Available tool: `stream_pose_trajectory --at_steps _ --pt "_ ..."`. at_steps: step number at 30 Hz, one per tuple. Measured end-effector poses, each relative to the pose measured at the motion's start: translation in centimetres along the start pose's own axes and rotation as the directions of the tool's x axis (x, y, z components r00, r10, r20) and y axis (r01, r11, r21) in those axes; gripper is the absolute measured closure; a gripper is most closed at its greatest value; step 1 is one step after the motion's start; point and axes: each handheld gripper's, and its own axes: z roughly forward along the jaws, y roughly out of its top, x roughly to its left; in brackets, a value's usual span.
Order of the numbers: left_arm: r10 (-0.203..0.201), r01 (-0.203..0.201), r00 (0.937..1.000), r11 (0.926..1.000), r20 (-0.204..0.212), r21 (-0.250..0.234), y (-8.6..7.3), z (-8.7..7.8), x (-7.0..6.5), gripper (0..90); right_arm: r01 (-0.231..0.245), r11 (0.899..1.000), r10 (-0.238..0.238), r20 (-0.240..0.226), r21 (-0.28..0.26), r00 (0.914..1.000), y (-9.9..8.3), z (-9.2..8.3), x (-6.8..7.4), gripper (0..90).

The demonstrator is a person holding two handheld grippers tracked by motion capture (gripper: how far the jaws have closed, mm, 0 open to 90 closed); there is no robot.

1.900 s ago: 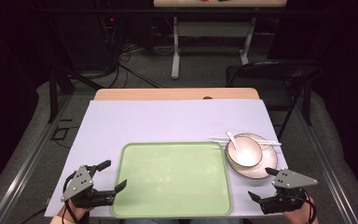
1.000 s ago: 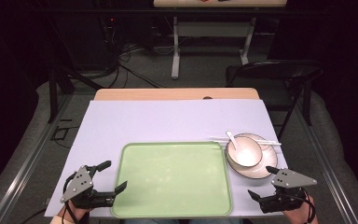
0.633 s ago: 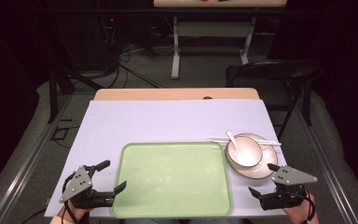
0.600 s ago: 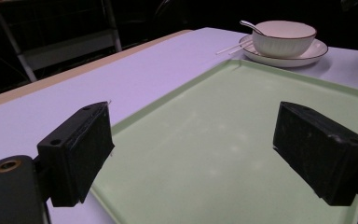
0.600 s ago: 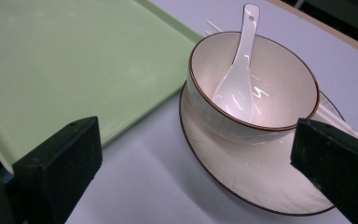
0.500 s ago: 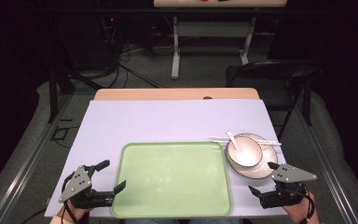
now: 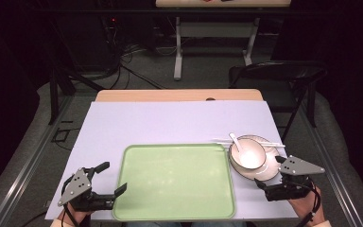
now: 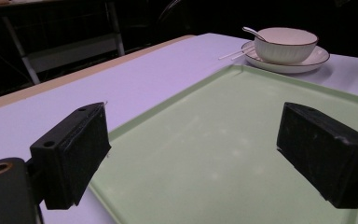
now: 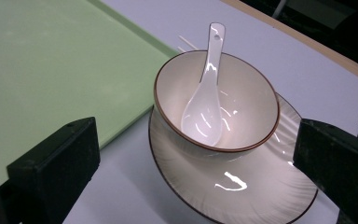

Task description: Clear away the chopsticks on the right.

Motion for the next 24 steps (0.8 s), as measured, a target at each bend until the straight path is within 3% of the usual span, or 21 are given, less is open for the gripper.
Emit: stream_pose_trajectory --at_steps 10,24 --pt "0.000 0.000 1.0000 1.0000 0.005 0.003 0.0 0.0 0.0 9.1 -0.019 0.999 0.019 0.015 0.028 0.9997 1.4 0.9 -2.3 0.0" --pt "-0.010 0.010 0.9999 0.9999 -0.002 -0.004 0.0 0.0 0.1 8.7 -0.049 0.994 0.044 0.053 0.096 0.9976 2.4 2.6 -6.7 0.0"
